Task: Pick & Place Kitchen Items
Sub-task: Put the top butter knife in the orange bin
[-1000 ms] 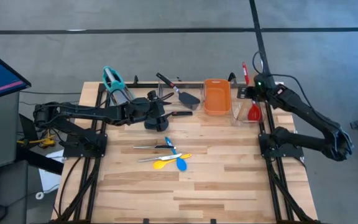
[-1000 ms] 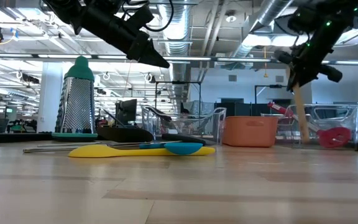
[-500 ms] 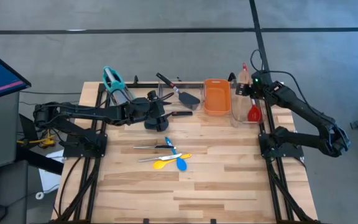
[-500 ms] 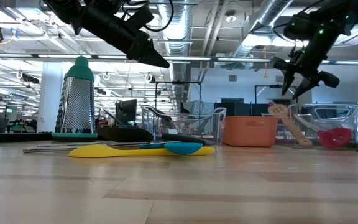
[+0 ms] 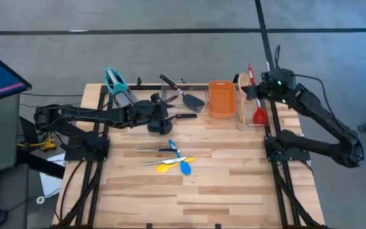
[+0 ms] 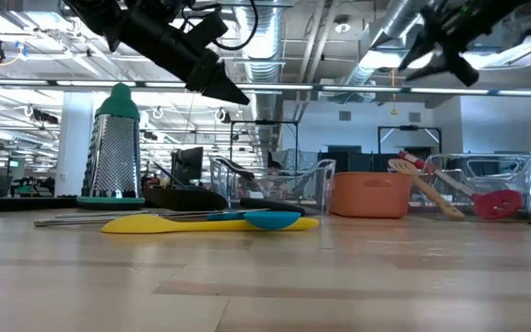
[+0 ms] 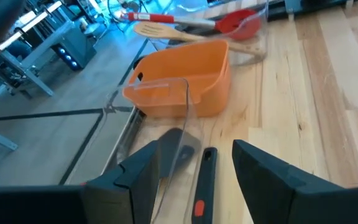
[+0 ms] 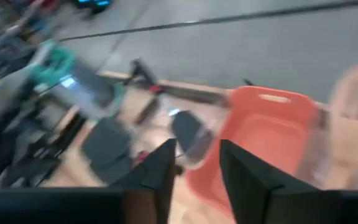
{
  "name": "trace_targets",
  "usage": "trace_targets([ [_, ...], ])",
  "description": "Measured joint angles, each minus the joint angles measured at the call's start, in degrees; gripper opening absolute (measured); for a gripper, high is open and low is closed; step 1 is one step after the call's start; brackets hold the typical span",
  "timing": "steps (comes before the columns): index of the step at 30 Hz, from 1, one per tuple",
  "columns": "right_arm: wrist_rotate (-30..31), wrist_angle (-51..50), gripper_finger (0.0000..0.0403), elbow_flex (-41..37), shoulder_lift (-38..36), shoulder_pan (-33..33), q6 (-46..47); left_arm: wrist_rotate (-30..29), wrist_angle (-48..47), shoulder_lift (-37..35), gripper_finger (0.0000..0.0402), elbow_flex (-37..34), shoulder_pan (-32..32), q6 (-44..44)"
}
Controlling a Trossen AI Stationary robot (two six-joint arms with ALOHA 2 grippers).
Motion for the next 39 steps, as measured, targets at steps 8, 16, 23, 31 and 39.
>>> trace_targets([
  [8, 10.53, -0.39, 0.0006, -0.03, -8.21, 18.0, -1.04, -0.12, -8.53, -4.23, 0.0158, -0.04, -1.14, 0.25],
  [16, 27.4, 10.1, 0.0015, -7.51, -7.57, 36.55, -1.37, -2.21, -17.1, -17.64, 0.0079, -0.04, -2.93, -1.59],
  [23, 36.96, 23.38, 0.0005, -15.14, -2.46, 48.67, -1.81, 0.11, -25.52, -27.07, 0.0043, -0.02, -5.37, -8.37],
  [31, 49.03, 45.0, 0.0002, -20.37, 10.32, 61.57, -9.27, 4.34, -30.81, -30.57, 0.0013, -2.98, -14.61, -11.66],
  [39, 53.42, 61.56, 0.0002, -20.22, 21.83, 70.09, -19.37, 4.26, -30.6, -30.96, 0.0005, -9.94, -21.37, -11.82],
])
